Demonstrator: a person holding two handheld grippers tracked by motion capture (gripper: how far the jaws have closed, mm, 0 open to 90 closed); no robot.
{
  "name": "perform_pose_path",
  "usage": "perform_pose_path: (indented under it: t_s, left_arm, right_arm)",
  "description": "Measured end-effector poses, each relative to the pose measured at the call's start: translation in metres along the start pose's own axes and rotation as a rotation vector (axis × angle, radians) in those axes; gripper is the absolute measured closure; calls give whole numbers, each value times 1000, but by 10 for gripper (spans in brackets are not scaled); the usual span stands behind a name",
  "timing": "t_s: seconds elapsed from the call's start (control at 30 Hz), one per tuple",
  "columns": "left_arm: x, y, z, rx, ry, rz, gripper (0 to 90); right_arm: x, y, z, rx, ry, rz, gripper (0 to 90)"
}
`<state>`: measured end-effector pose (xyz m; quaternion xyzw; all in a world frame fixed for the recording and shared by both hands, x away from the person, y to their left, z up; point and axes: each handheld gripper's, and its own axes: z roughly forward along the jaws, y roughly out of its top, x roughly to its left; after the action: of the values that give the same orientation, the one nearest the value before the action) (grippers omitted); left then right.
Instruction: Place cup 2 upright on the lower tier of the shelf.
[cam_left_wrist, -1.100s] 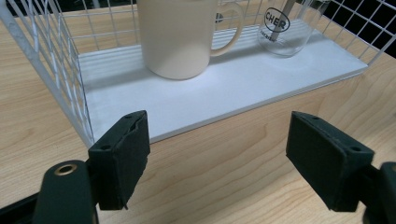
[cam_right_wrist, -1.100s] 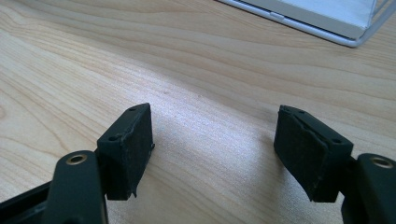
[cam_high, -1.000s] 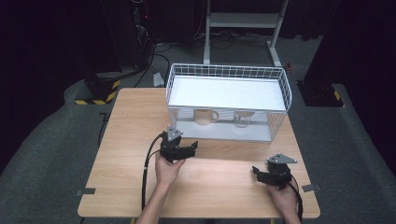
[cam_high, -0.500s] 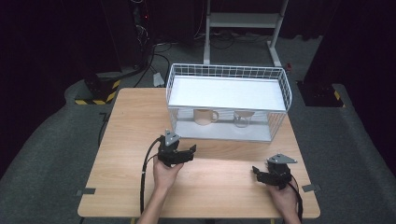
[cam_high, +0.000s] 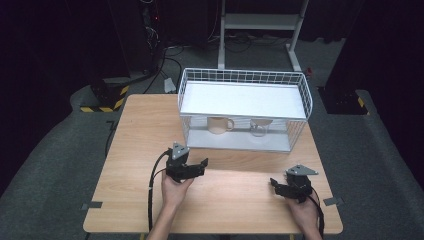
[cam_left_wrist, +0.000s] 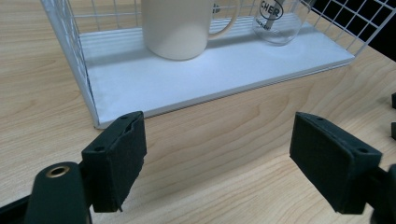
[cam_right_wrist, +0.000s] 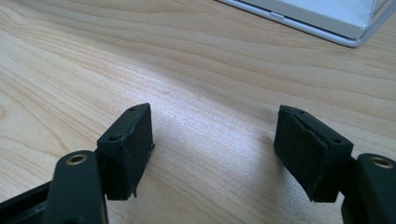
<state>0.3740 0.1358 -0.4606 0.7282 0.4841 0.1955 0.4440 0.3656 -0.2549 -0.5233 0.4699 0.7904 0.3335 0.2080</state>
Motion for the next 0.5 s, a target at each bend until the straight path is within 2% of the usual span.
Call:
perform_pose_path:
  t_s: [0.5]
  left_arm:
    - [4, -12, -7, 6, -7, -17, 187]
  right_arm:
    - [0, 0, 0, 0, 0, 0, 284]
